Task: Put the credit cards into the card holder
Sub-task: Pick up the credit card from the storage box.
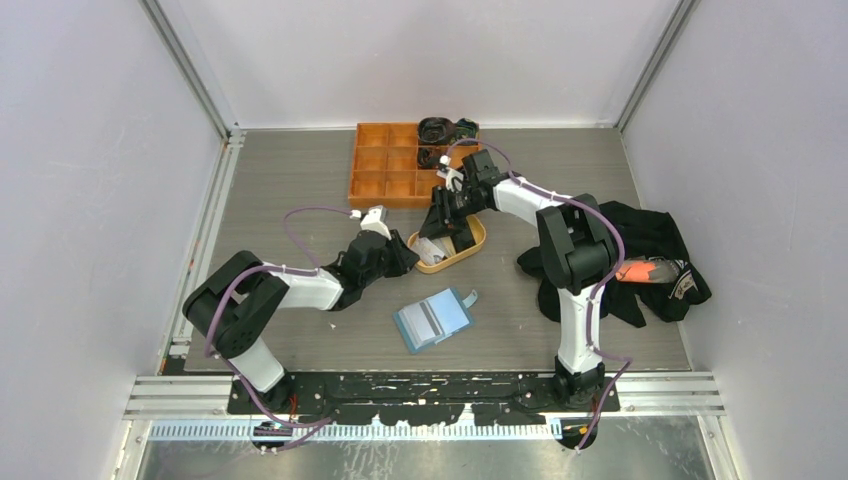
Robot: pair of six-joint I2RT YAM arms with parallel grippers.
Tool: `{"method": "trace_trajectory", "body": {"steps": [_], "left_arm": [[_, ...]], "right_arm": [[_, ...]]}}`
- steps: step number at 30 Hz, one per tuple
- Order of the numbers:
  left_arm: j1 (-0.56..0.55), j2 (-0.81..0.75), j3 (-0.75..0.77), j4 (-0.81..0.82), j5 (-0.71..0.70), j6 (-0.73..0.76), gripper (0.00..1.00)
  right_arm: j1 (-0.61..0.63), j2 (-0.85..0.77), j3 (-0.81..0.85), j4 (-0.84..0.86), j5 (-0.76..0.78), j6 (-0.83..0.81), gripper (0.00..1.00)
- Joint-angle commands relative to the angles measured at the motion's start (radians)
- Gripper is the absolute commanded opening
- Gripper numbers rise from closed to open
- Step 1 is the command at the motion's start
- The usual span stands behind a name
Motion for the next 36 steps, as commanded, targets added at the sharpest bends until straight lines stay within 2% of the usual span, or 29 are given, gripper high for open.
{"method": "trace_trajectory", "body": {"steps": [1,7,20,27,36], "left_arm": [[0.0,0.009,0.007,0.066,0.013,0.012,0.24],[0.004,0.012,0.005,0.072,0.018,0.009,0.24],[0.01,0.018,0.007,0.08,0.036,0.009,0.24],[0.027,-0.003,-0.016,0.116,0.092,0.002,0.27],[0.045,-0.078,-0.049,0.086,0.191,-0.013,0.39]], "right_arm": [[0.03,-0.032,0.001,0.004,-0.106,0.04,0.4],[0.029,-0.024,0.025,-0.08,-0.082,-0.021,0.37],[0.042,-0.03,0.068,-0.228,0.107,-0.149,0.36],[0.04,0.02,0.099,-0.255,0.034,-0.163,0.36],[0.042,0.076,0.144,-0.313,0.027,-0.209,0.36]]}}
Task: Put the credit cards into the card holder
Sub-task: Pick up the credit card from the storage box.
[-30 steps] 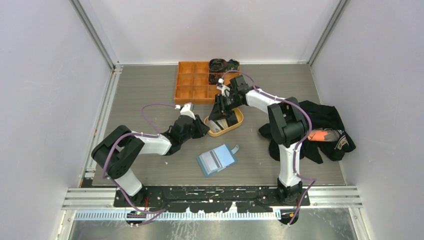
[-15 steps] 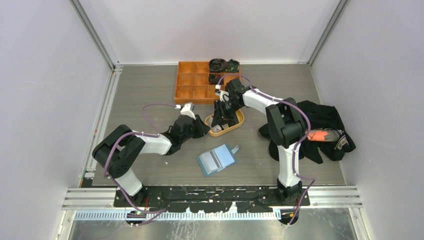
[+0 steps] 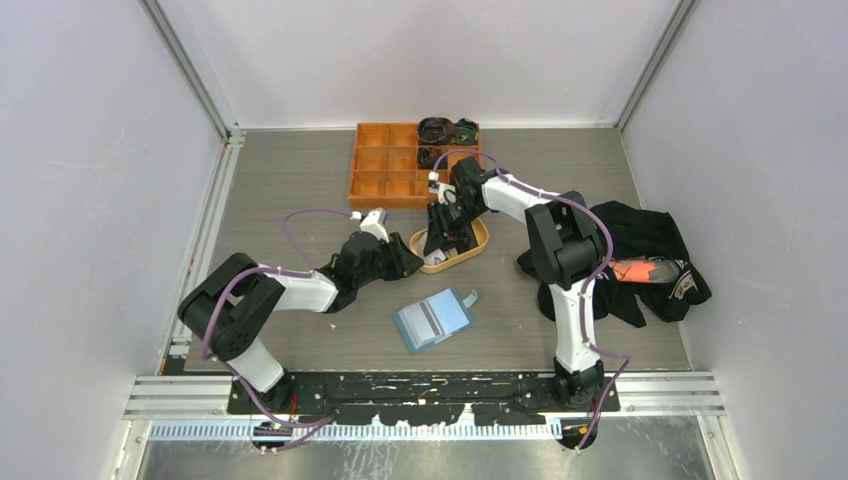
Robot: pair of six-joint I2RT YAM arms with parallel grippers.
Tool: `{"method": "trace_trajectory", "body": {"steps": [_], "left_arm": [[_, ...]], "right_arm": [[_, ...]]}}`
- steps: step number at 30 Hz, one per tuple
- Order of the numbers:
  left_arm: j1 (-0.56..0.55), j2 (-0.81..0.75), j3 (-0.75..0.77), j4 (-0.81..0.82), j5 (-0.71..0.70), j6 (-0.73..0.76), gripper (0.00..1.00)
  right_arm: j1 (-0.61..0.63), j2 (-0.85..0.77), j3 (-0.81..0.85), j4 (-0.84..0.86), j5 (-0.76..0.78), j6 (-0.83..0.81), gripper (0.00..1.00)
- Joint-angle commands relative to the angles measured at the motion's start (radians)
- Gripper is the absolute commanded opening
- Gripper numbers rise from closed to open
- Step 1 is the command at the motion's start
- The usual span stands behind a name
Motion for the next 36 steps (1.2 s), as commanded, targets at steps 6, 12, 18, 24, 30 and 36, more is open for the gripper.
{"method": "trace_trajectory", "body": {"steps": [6,12,18,24,30,36], "left_arm": [[0.014,-0.187,-0.049,-0.063,0.082,0.024,0.4],[0.015,-0.33,-0.092,-0.207,0.065,0.063,0.49],[0.015,-0.442,-0.154,-0.296,0.027,0.062,0.64],[0.015,-0.452,-0.203,-0.256,0.016,0.041,0.7],[0.015,-0.424,-0.217,-0.211,0.047,0.036,0.7],[0.015,-0.44,-0.25,-0.17,0.032,0.026,0.7]], "right_arm": [[0.005,0.024,0.058,-0.04,-0.049,-0.041,0.36],[0.005,0.025,0.061,-0.042,-0.079,-0.046,0.36],[0.003,0.022,0.063,-0.043,-0.105,-0.052,0.36],[-0.015,0.017,0.062,-0.039,-0.114,-0.041,0.35],[-0.038,0.022,0.058,-0.039,-0.114,-0.039,0.31],[-0.04,0.032,0.06,-0.042,-0.096,-0.039,0.28]]}}
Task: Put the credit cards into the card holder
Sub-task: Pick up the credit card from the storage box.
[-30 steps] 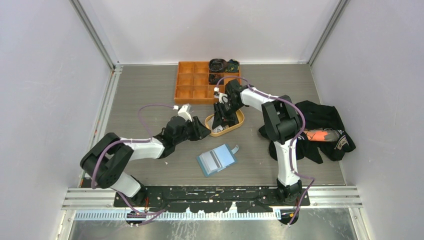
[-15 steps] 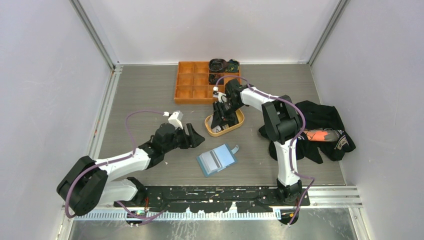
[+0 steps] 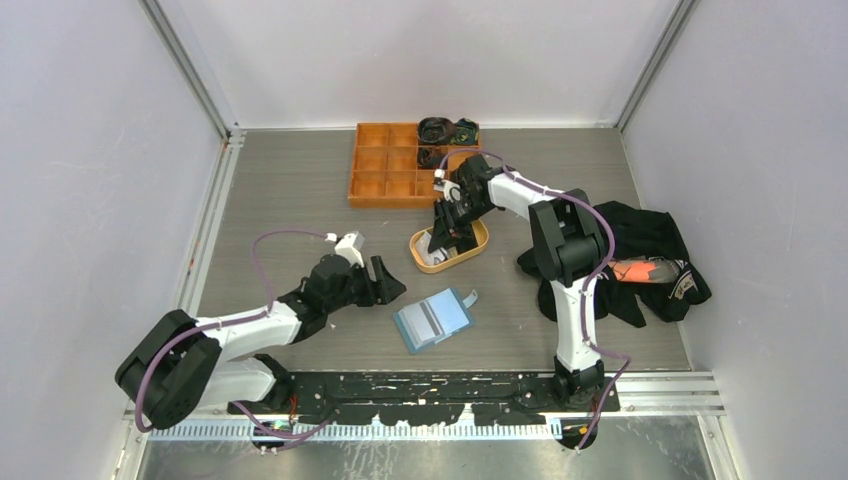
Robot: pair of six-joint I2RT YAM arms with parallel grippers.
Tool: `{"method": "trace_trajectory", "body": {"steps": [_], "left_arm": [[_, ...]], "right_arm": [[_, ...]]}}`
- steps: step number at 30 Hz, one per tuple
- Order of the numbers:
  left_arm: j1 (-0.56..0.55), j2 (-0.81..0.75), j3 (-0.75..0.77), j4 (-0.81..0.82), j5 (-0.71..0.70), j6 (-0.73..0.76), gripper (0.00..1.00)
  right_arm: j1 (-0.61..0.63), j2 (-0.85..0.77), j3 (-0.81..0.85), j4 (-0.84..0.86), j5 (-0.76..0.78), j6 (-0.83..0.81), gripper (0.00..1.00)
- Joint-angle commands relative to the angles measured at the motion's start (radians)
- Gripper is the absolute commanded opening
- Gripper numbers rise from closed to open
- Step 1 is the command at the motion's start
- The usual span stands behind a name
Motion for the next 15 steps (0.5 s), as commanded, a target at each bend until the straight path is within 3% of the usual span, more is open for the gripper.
{"method": "trace_trajectory", "body": {"steps": [1,15], "left_arm": [[0.005,-0.015,-0.024,0.094,-0.005,-0.007,0.7],[0.005,-0.032,-0.062,0.167,0.001,-0.037,0.7]], "right_arm": [[-0.001,0.009,0.041,-0.01,-0.01,0.0,0.28],[-0.007,0.017,0.048,-0.03,-0.029,-0.026,0.29]]}}
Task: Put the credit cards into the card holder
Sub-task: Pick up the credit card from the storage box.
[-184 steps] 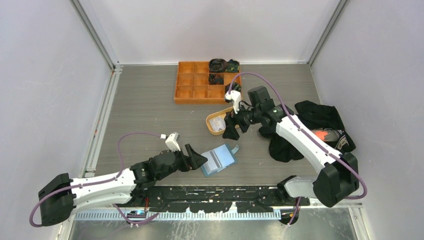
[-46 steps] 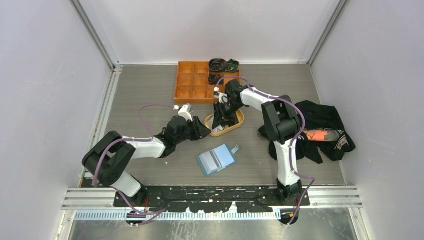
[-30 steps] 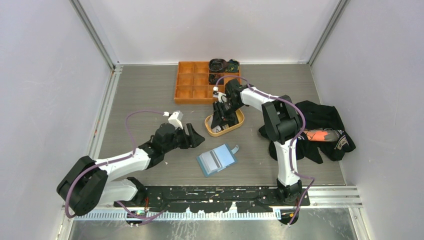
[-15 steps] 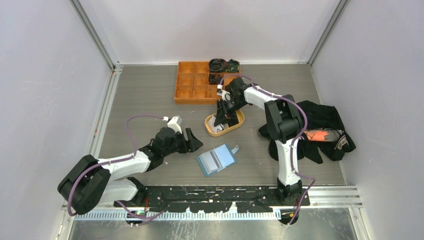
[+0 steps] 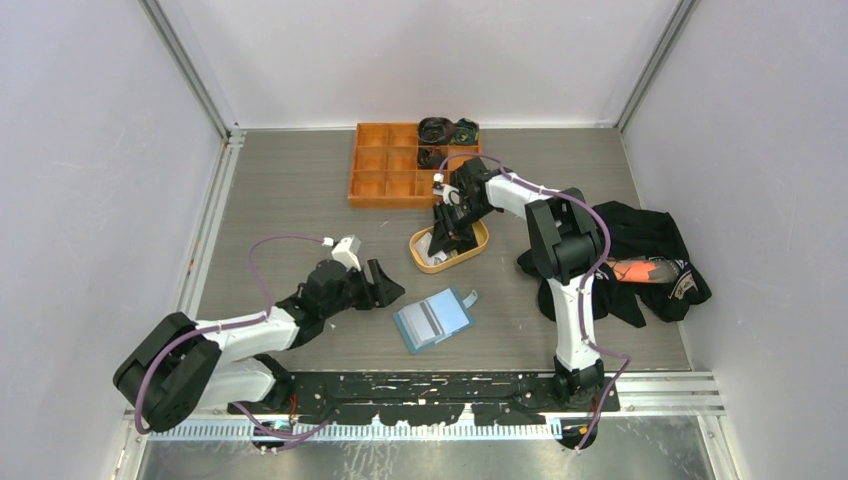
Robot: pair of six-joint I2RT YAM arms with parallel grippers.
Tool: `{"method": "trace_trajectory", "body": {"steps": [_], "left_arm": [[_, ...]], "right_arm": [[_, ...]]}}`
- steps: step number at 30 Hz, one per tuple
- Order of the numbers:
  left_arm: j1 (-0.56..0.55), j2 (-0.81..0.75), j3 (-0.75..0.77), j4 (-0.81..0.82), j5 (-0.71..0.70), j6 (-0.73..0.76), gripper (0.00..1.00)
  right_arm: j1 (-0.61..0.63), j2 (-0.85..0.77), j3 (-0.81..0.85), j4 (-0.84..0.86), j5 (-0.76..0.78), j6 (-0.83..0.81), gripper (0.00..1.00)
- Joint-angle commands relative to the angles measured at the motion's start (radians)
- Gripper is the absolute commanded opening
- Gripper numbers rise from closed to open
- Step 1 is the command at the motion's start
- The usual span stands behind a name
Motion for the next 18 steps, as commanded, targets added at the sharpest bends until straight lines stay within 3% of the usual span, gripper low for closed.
{"method": "trace_trajectory", "body": {"steps": [1,10,18], "left_arm": [[0.004,-0.011,-0.006,0.113,0.008,-0.019,0.7],[0.004,0.106,-0.01,0.308,0.08,-0.091,0.7],[0.004,0.173,-0.015,0.36,0.1,-0.08,0.69]], "right_arm": [[-0.005,-0.015,0.04,-0.014,-0.034,-0.028,0.29],[-0.013,-0.002,0.046,-0.034,-0.07,-0.061,0.29],[-0.03,-0.02,0.046,-0.04,-0.101,-0.066,0.29]]}}
